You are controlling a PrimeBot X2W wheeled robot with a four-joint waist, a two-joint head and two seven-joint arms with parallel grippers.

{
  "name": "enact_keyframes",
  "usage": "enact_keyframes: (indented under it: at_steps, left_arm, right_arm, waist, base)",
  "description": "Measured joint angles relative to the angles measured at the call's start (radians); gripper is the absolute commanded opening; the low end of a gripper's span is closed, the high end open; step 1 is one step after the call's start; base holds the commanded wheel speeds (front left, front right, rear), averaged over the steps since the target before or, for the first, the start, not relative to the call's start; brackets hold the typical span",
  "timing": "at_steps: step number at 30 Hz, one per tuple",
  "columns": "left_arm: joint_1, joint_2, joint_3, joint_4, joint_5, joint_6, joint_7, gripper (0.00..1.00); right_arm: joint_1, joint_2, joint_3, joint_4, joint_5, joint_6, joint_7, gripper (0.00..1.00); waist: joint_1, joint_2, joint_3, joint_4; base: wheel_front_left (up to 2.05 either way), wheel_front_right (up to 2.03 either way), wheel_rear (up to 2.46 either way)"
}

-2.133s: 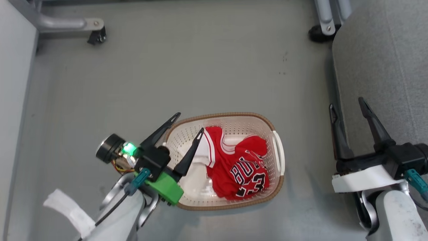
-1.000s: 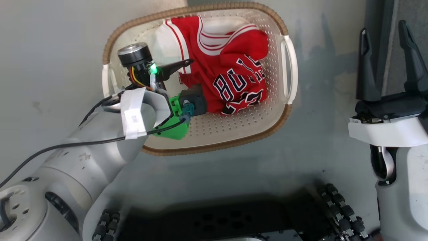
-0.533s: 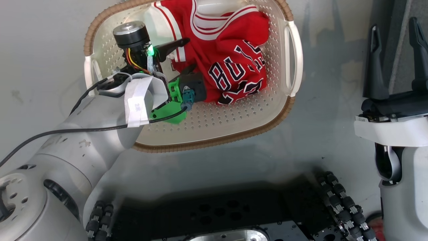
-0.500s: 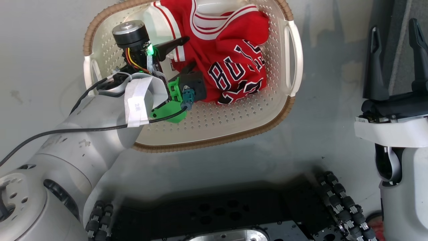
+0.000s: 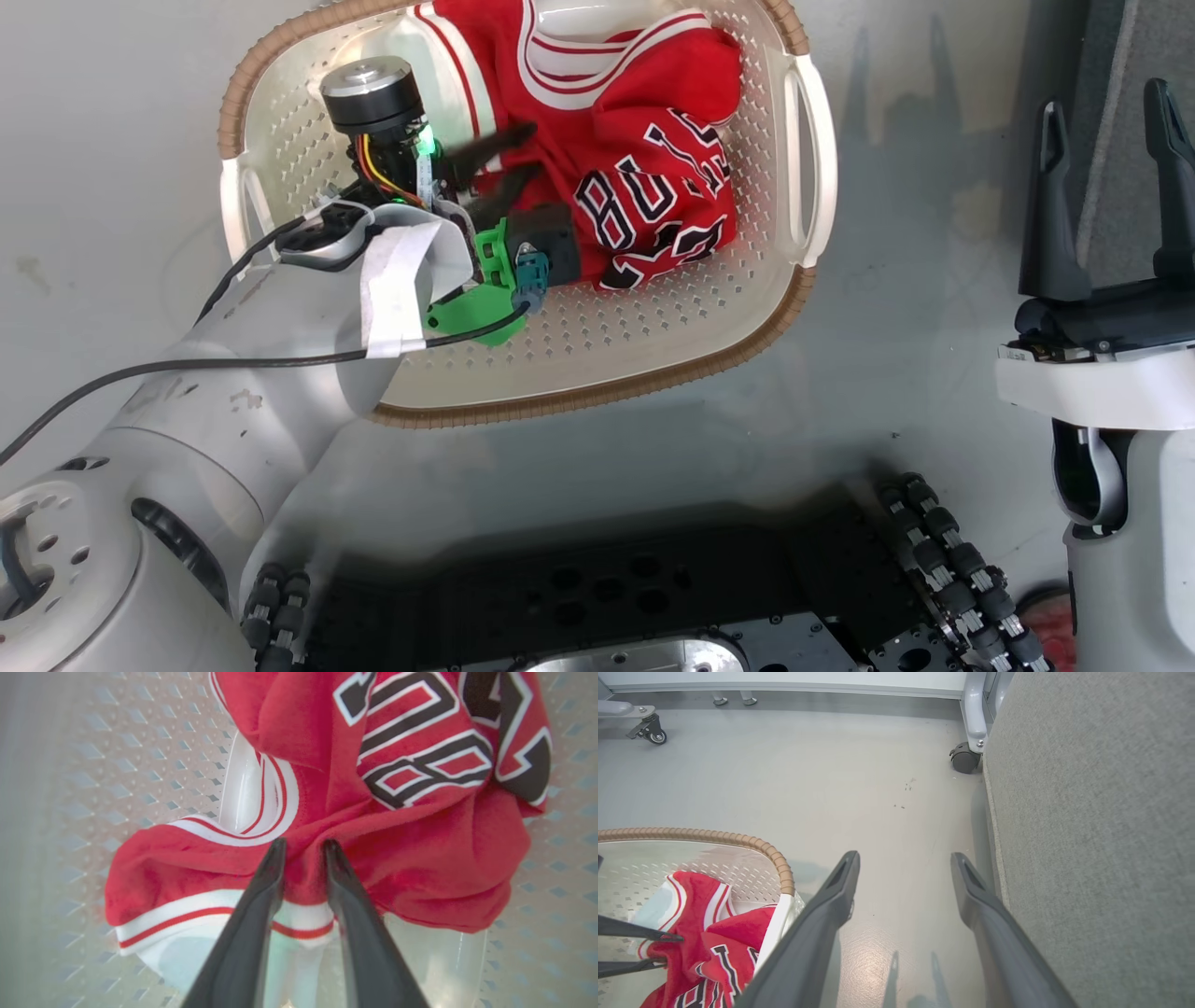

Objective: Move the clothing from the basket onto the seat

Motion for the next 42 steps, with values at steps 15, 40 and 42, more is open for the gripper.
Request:
enact_keyframes:
  at_steps: [15,40,42]
  left_arm:
    - [0.004,0.0,0.027,-0.108,-0.042,0.024,0.0,0.0]
    - [0.662,0.077,0.423,-0.71,-0.231,0.154,0.0,0.0]
    - [0.711,0.071,0.464,-0.737,-0.232,0.15,0.0,0.0]
  right_arm:
    - [-0.039,0.0,-0.005,0.011,0.009,0.0,0.0,1.0]
    - [0.157,0.001,0.034,0.19,0.079,0.0,0.0,1.0]
    - [0.186,0.0,0.048,0.207,0.088,0.0,0.0,1.0]
  waist:
    - [0.0,0.0,-0.015,0.02]
    - [-0.0001,0.0,-0.516,0.049]
    - [-0.0001,0.0,-0.571,0.052]
  base:
    - [0.0,0.0,0.0]
    - [0.0,0.0,0.0]
    - [0.0,0.0,0.0]
